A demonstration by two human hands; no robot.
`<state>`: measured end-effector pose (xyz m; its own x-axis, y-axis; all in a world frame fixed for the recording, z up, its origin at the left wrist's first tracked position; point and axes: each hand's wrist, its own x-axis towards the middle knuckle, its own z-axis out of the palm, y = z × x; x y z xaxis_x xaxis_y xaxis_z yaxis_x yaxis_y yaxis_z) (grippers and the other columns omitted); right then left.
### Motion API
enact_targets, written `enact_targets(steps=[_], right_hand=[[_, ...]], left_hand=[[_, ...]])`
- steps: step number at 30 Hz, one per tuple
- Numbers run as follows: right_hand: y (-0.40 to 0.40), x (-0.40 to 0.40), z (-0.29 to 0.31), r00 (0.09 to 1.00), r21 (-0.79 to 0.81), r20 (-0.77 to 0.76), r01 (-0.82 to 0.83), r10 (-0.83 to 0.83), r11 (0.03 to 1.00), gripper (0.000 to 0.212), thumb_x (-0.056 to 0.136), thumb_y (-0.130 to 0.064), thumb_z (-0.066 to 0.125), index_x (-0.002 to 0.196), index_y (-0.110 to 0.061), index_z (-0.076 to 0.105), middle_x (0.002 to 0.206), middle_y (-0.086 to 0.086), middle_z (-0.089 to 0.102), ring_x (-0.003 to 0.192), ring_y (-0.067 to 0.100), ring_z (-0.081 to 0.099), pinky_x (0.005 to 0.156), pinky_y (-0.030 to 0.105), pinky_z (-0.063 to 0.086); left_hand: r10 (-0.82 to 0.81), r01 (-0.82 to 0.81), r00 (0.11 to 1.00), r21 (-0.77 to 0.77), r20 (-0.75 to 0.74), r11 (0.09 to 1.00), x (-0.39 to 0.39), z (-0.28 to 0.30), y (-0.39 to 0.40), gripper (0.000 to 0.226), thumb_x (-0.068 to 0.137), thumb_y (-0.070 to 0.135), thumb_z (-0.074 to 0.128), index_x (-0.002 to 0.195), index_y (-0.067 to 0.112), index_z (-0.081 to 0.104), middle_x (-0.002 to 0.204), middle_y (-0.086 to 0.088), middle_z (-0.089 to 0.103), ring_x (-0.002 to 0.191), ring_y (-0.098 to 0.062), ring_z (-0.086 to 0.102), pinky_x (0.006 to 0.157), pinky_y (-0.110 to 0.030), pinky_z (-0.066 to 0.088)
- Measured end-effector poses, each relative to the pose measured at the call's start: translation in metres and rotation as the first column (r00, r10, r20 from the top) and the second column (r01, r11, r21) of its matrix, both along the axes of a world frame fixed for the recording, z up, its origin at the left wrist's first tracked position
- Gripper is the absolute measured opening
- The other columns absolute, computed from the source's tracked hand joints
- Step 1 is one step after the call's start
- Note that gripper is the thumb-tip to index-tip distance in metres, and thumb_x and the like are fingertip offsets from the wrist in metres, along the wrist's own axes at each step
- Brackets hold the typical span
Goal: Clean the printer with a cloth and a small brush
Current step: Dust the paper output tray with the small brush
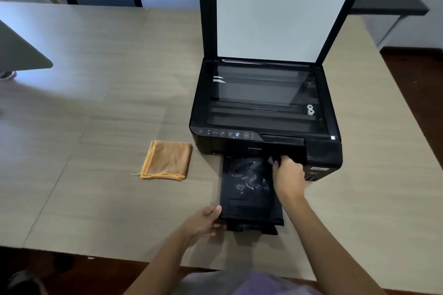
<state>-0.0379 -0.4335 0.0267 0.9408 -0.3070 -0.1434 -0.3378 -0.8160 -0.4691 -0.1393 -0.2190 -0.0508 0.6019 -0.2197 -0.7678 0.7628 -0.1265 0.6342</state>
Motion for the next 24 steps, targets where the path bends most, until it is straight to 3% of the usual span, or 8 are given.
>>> enact_targets(steps=[3,6,10,14,16,19,22,24], right_hand=[[0.011,0.008,-0.010,0.997,-0.002,-0.064,0.039,-0.039,0.999,0.028,0.095,-0.022,0.051,0.097,0.004,0.062,0.090,0.030,0.067,0.087,0.045,0.063,0.071,0.043,0.050],[0.038,0.010,-0.015,0.994,-0.055,-0.082,-0.077,0.072,0.995,0.026,0.094,-0.021,0.050,0.098,0.001,0.063,0.092,0.027,0.069,0.089,0.042,0.065,0.076,0.042,0.050],[0.089,0.009,-0.017,0.963,0.024,-0.123,-0.237,0.238,0.971,0.023,0.093,-0.017,0.048,0.107,-0.007,0.063,0.097,0.024,0.069,0.092,0.041,0.065,0.076,0.044,0.053],[0.107,-0.003,-0.009,0.878,0.206,-0.093,-0.444,0.469,0.872,0.024,0.089,-0.027,0.052,0.088,-0.009,0.068,0.086,0.017,0.071,0.086,0.036,0.064,0.073,0.035,0.049],[0.087,-0.011,-0.004,0.907,0.229,0.008,-0.411,0.420,0.883,0.021,0.089,-0.027,0.055,0.092,-0.013,0.069,0.080,0.011,0.072,0.077,0.028,0.067,0.068,0.032,0.051],[0.036,-0.013,0.002,0.969,0.048,0.161,-0.200,0.190,0.979,0.019,0.090,-0.019,0.058,0.096,-0.004,0.067,0.078,0.019,0.072,0.072,0.037,0.068,0.063,0.039,0.053],[0.003,-0.003,0.001,0.999,-0.043,0.047,-0.009,0.011,0.999,0.022,0.093,-0.019,0.054,0.094,0.002,0.063,0.086,0.026,0.069,0.082,0.044,0.065,0.062,0.038,0.044],[0.006,0.004,-0.005,0.998,-0.078,-0.065,0.009,-0.014,0.997,0.020,0.093,-0.016,0.051,0.097,-0.001,0.065,0.090,0.026,0.069,0.088,0.043,0.064,0.066,0.039,0.046]], left_hand=[[-0.010,0.010,1.000,0.002,-0.001,1.000,0.001,0.000,0.002,0.032,0.104,0.037,0.038,0.095,0.021,0.065,0.089,-0.002,0.069,0.078,-0.009,0.064,0.069,-0.024,0.040],[-0.013,0.013,1.000,0.005,-0.002,1.000,0.000,-0.001,0.001,0.032,0.103,0.037,0.039,0.098,0.018,0.064,0.097,-0.006,0.069,0.087,-0.015,0.064,0.075,-0.024,0.044],[0.001,-0.001,1.000,0.017,0.015,1.000,0.001,-0.003,0.001,0.028,0.103,0.034,0.041,0.109,0.016,0.063,0.094,-0.002,0.071,0.075,-0.006,0.070,0.063,-0.017,0.053],[0.015,-0.016,1.000,0.023,0.027,1.000,0.000,-0.002,0.001,0.029,0.104,0.028,0.042,0.102,0.009,0.064,0.071,0.002,0.070,0.054,0.000,0.067,0.053,-0.015,0.052],[0.013,-0.014,1.000,0.022,0.028,1.000,-0.001,-0.001,0.001,0.028,0.104,0.029,0.041,0.101,0.014,0.065,0.072,0.005,0.072,0.059,0.000,0.068,0.061,-0.017,0.054],[-0.002,0.001,1.000,0.017,0.027,1.000,-0.003,0.000,0.002,0.032,0.104,0.034,0.039,0.114,0.015,0.063,0.087,0.000,0.071,0.073,-0.004,0.067,0.069,-0.019,0.051],[0.005,-0.005,1.000,0.003,0.011,1.000,-0.004,0.001,0.002,0.027,0.104,0.032,0.039,0.112,0.016,0.059,0.090,0.000,0.068,0.070,0.000,0.066,0.069,-0.018,0.050],[0.016,-0.016,1.000,-0.008,0.001,1.000,-0.006,0.005,0.001,0.026,0.104,0.031,0.039,0.111,0.017,0.059,0.088,0.001,0.068,0.066,0.002,0.067,0.067,-0.016,0.049]])
